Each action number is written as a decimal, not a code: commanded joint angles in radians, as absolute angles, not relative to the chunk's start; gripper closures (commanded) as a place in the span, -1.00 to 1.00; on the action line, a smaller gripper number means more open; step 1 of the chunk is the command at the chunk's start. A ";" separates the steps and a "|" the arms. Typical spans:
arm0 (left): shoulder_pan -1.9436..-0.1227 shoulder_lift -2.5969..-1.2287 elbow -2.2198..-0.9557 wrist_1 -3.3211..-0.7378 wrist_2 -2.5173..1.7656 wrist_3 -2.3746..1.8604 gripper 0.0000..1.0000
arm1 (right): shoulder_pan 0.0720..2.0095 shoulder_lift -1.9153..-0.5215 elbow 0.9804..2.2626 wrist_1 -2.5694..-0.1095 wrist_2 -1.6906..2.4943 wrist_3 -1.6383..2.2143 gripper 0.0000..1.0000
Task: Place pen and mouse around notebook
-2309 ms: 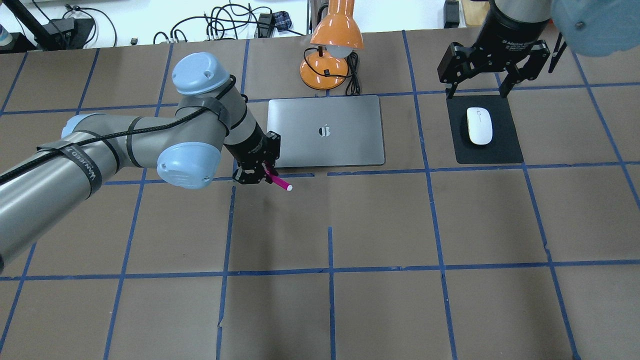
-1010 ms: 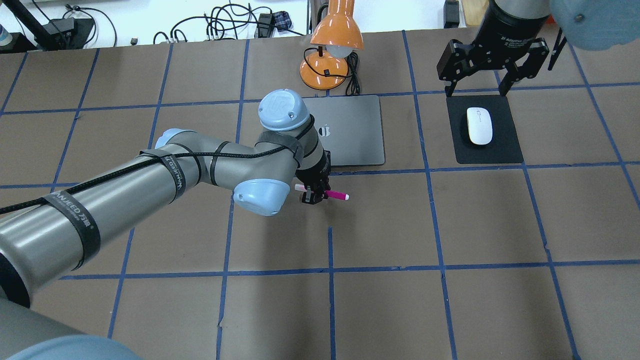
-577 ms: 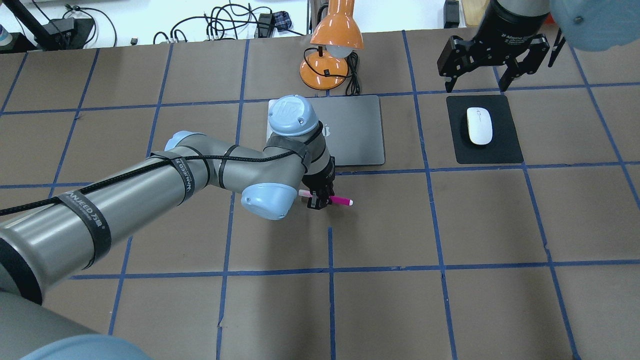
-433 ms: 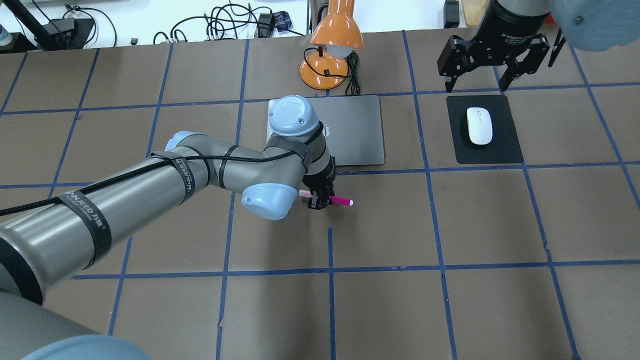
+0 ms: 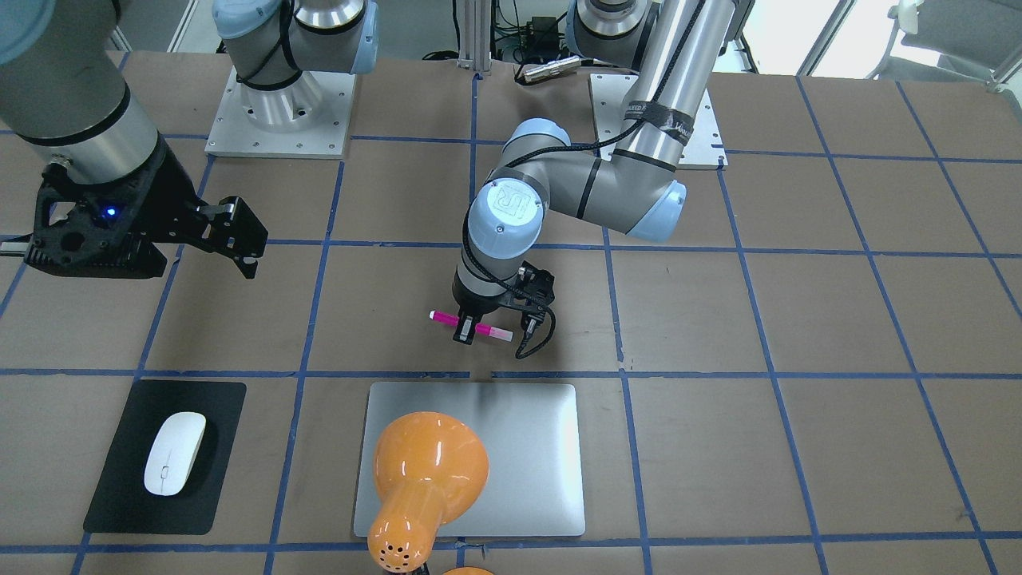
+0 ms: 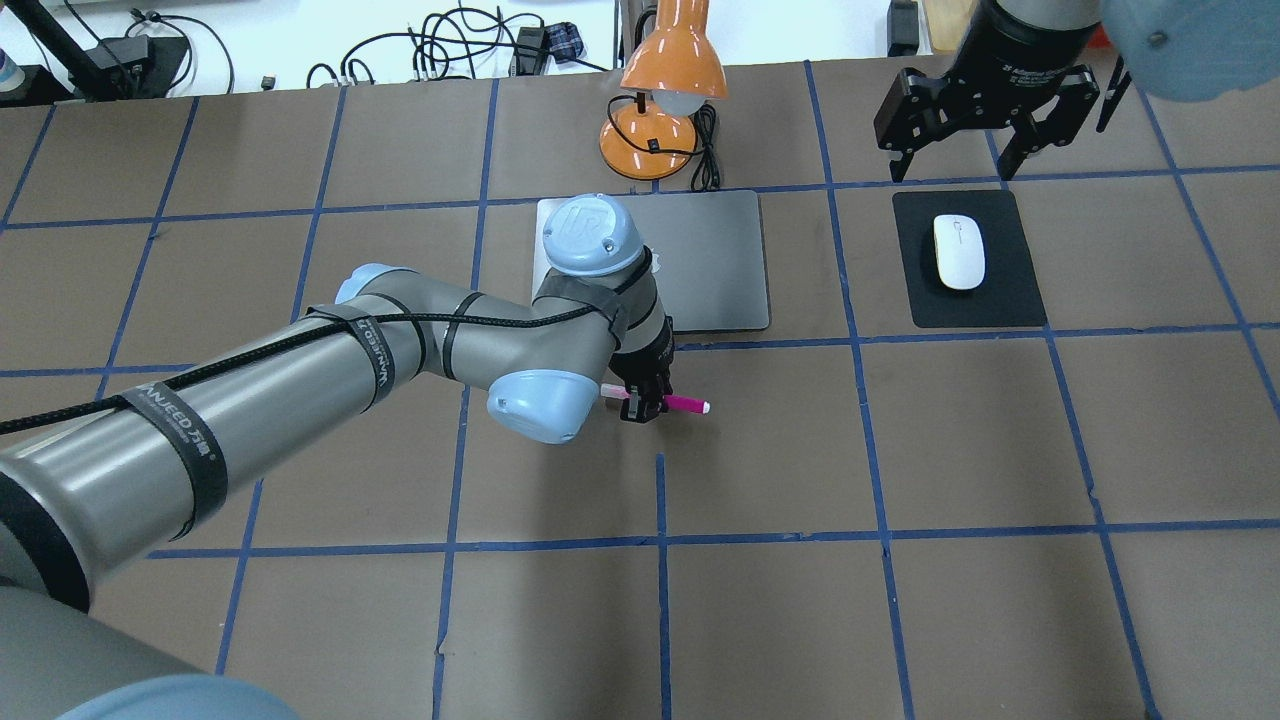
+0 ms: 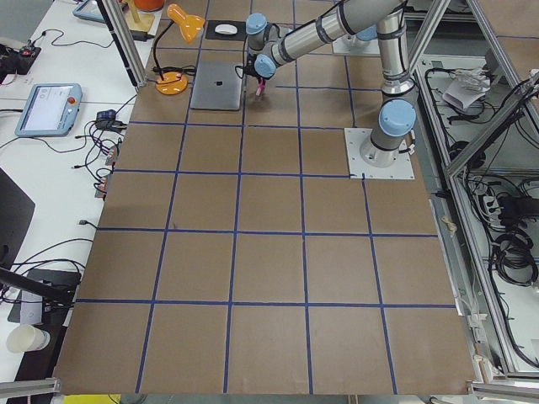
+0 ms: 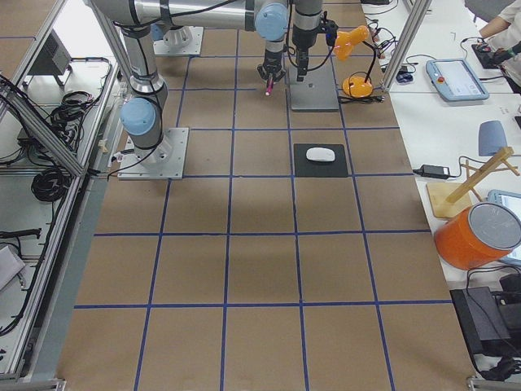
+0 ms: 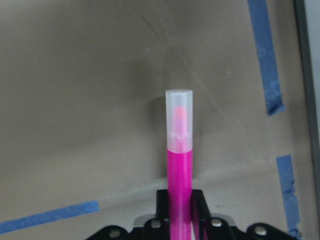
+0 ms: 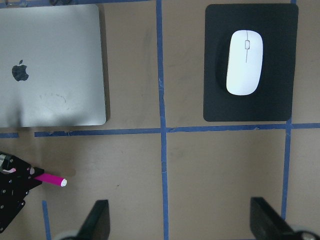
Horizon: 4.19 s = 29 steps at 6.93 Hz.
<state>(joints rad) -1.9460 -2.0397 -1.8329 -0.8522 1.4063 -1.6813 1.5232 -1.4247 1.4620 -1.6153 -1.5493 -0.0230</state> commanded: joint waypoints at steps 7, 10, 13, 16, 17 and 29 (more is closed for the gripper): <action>-1.933 -1.996 -1.781 -0.950 1.402 -1.451 -0.96 | 1.523 -1.424 1.463 -1.615 -1.548 -0.023 -1.00; -1.824 -1.959 -1.655 -1.177 1.408 -0.995 -1.00 | 1.523 -1.424 1.460 -1.615 -1.548 -0.025 -1.00; -1.725 -1.881 -1.632 -1.280 1.534 -0.633 -1.00 | 1.523 -1.427 1.457 -1.615 -1.548 -0.020 -1.00; -1.596 -1.824 -1.596 -1.336 1.537 -0.308 -1.00 | 1.542 -1.428 1.457 -1.617 -1.548 -0.017 -1.00; -1.551 -1.800 -1.559 -1.403 1.537 -0.217 -1.00 | 1.543 -1.427 1.457 -1.626 -1.548 -0.018 -1.00; -1.491 -1.628 -1.594 -1.577 1.546 0.017 -1.00 | 1.549 -1.427 1.456 -1.631 -1.546 -0.017 -1.00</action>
